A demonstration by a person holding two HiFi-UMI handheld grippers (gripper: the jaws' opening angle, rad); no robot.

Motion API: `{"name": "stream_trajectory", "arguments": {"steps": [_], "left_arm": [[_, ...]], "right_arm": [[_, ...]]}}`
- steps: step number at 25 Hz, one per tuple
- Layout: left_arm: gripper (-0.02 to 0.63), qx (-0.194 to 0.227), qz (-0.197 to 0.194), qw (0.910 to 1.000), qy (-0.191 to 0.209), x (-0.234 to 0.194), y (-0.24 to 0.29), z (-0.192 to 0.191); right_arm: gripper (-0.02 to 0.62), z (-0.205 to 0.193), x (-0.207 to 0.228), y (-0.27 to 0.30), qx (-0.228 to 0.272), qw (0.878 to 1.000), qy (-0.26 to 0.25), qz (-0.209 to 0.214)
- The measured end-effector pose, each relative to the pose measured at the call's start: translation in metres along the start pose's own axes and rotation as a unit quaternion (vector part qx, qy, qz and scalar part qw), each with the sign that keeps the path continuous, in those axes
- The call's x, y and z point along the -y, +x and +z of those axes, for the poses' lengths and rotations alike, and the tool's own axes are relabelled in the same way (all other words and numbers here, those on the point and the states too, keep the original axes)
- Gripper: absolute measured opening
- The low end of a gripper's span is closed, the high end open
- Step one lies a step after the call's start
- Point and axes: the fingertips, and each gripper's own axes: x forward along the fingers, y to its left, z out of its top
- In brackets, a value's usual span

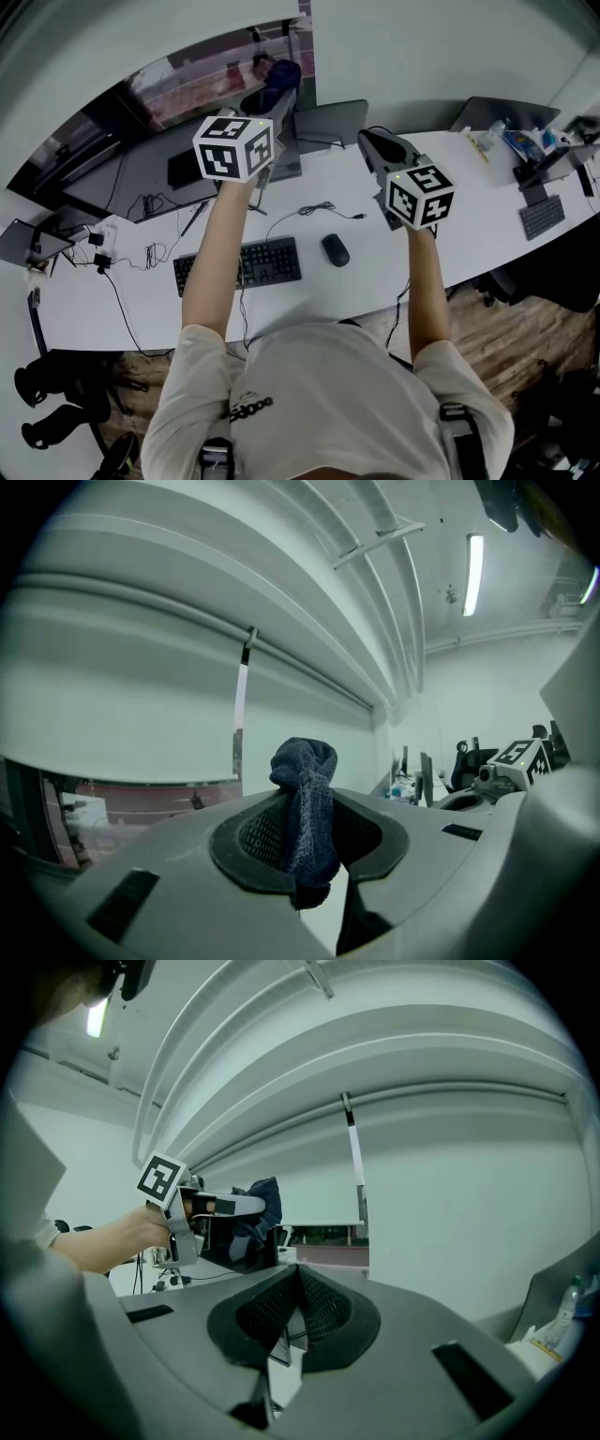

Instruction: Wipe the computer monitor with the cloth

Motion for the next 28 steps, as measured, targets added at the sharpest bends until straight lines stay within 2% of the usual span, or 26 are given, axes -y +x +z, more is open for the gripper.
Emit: {"name": "stream_trajectory", "arguments": {"steps": [5, 8, 13, 17, 22, 25, 28], "left_arm": [[0.104, 0.026, -0.006, 0.9996, -0.006, -0.004, -0.011, 0.008], [0.104, 0.051, 0.008, 0.9987, 0.002, -0.012, -0.031, 0.017], [0.106, 0.069, 0.058, 0.9957, 0.02, -0.059, -0.097, 0.027], [0.106, 0.064, 0.118, 0.9908, 0.017, -0.124, -0.174, 0.022], [0.106, 0.028, 0.211, 0.9767, 0.028, -0.215, -0.29, 0.004], [0.106, 0.009, 0.267, 0.9631, 0.033, -0.263, -0.361, -0.009], [0.106, 0.005, 0.315, 0.949, 0.021, -0.308, -0.424, -0.022]], "right_arm": [[0.005, 0.003, -0.007, -0.007, 0.001, 1.0, 0.002, -0.013], [0.003, 0.007, -0.014, -0.005, 0.011, 1.0, 0.006, -0.023], [0.003, 0.019, -0.054, 0.027, 0.006, 0.999, -0.028, -0.02], [0.003, 0.027, -0.113, 0.068, 0.016, 0.999, -0.031, 0.019], [0.003, 0.031, -0.202, 0.133, 0.003, 0.996, -0.009, 0.086], [0.003, 0.035, -0.253, 0.16, 0.003, 0.993, -0.003, 0.116], [0.003, 0.04, -0.295, 0.183, 0.006, 0.992, -0.005, 0.128]]}}
